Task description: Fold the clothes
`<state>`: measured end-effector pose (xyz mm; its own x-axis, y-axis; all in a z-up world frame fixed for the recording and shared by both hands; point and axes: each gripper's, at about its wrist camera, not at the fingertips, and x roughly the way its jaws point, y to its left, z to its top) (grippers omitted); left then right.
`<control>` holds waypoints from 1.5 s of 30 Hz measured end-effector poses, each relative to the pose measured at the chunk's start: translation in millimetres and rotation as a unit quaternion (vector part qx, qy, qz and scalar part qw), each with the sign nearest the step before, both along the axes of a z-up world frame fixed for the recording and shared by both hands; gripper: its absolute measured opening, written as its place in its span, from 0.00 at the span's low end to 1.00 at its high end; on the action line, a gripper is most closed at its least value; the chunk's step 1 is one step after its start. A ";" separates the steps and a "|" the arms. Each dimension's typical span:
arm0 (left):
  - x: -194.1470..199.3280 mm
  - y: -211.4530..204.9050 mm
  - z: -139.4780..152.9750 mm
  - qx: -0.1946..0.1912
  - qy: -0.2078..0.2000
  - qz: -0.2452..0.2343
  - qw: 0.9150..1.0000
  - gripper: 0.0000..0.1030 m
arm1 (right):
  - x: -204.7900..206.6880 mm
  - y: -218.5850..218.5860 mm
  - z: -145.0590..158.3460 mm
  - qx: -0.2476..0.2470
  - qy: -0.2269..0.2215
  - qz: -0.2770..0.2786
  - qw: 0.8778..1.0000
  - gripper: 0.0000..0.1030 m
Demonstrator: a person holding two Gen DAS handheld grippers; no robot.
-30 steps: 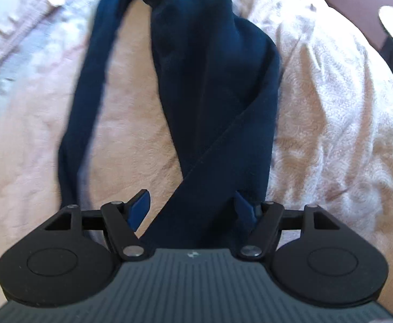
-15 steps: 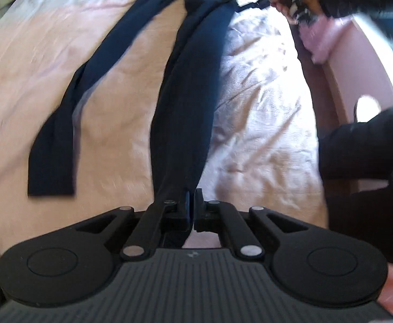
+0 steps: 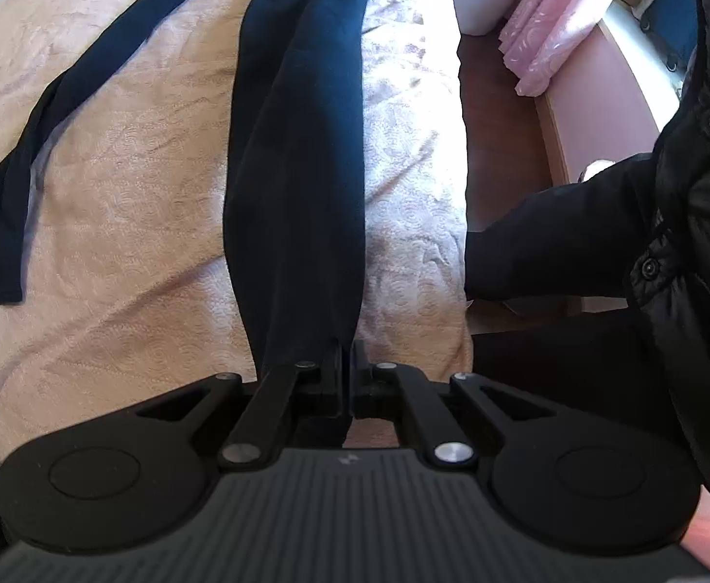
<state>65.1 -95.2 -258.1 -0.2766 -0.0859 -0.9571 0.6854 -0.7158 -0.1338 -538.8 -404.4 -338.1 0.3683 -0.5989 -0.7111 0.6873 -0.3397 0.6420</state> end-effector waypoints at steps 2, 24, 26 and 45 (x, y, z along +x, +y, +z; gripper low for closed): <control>-3.2 0.1 5.9 0.001 -0.001 0.001 1.000 0.00 | -4.7 -5.0 11.8 0.006 0.011 0.018 1.000 0.02; -10.0 -13.1 -0.1 -0.011 -0.138 0.100 0.985 0.28 | -13.2 -33.8 108.2 0.010 0.224 0.161 0.961 0.53; -0.1 -33.9 6.2 -0.045 -0.144 0.138 0.979 0.32 | 2.1 -55.9 123.5 -0.020 0.227 0.191 0.955 0.53; 103.9 -249.8 -154.5 -0.178 -0.241 0.174 0.938 0.04 | 174.3 -195.0 100.1 -0.033 0.299 0.363 0.882 0.53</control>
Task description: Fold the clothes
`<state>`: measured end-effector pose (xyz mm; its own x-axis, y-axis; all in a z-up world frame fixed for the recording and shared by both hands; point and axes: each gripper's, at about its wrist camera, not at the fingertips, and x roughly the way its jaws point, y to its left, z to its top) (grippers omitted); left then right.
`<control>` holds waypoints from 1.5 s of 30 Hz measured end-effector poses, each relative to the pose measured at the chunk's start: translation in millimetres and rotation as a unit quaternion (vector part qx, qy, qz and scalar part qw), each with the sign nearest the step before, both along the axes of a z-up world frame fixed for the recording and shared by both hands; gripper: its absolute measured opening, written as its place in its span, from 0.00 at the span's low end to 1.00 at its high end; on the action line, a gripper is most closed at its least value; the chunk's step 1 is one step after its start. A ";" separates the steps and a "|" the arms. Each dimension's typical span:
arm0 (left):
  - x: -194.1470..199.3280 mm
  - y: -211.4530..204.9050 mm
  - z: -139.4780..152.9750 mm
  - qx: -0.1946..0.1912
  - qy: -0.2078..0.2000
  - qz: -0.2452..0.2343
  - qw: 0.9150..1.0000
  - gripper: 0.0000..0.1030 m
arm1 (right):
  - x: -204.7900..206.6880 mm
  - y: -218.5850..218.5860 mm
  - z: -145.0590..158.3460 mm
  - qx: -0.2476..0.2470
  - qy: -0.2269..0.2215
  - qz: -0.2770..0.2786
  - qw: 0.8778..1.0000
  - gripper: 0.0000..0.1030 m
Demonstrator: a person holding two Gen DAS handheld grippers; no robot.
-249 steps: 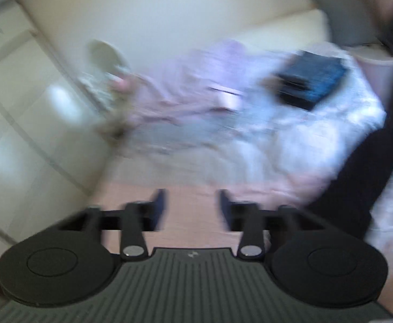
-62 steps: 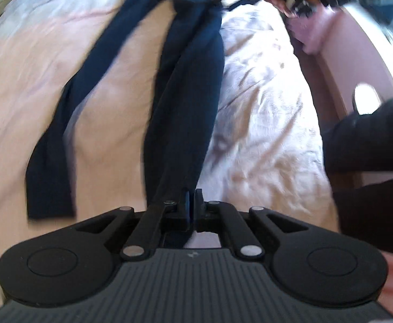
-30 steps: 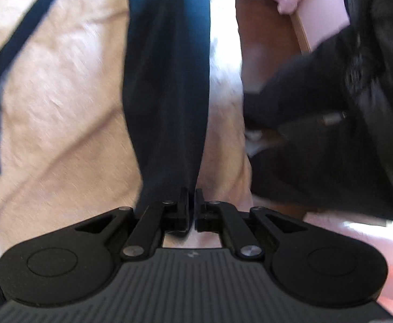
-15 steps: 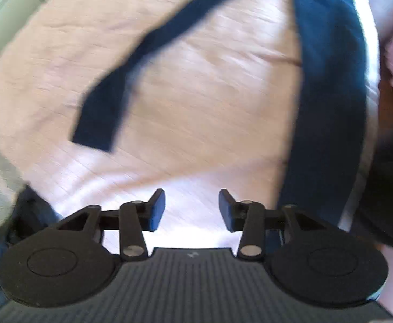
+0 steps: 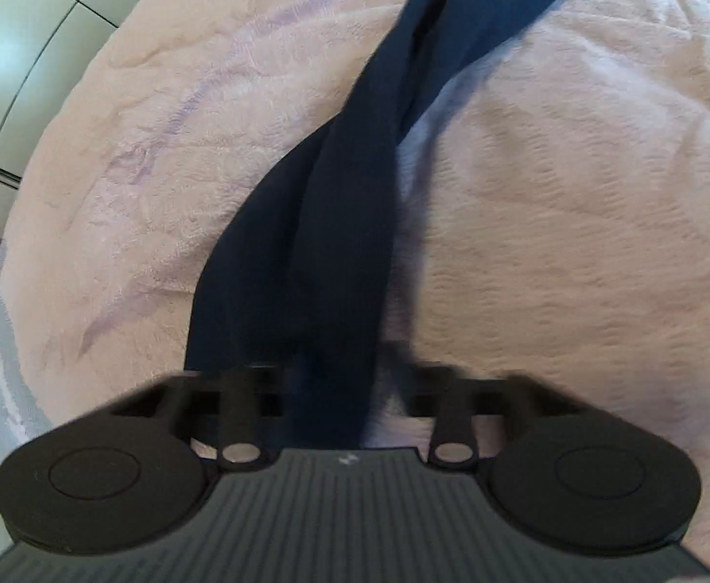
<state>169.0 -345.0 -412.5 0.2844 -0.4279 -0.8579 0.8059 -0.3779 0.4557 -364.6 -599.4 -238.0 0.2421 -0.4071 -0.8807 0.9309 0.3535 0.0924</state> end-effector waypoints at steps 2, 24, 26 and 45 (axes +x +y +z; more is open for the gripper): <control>19.4 1.8 43.3 0.004 0.051 0.018 0.999 0.04 | 11.4 2.5 -5.3 0.007 0.010 0.012 1.000 0.53; 6.8 19.9 55.3 0.014 0.029 -0.145 0.989 0.50 | 58.1 25.2 -1.9 0.027 -0.003 0.045 0.999 0.53; -11.7 29.0 23.5 0.024 -0.023 -0.200 0.979 0.48 | 60.8 30.9 -8.7 0.035 0.009 0.059 0.998 0.53; 92.8 -24.8 212.2 0.043 0.259 0.062 0.963 0.06 | 73.2 37.5 11.3 -0.005 0.007 0.106 0.994 0.53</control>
<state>261.8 -369.8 -200.4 -0.1465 -0.3394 -0.9292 0.9583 -0.2816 -0.0482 -291.3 -561.8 -226.7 0.3113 -0.3578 -0.8804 0.8368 0.5423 0.0755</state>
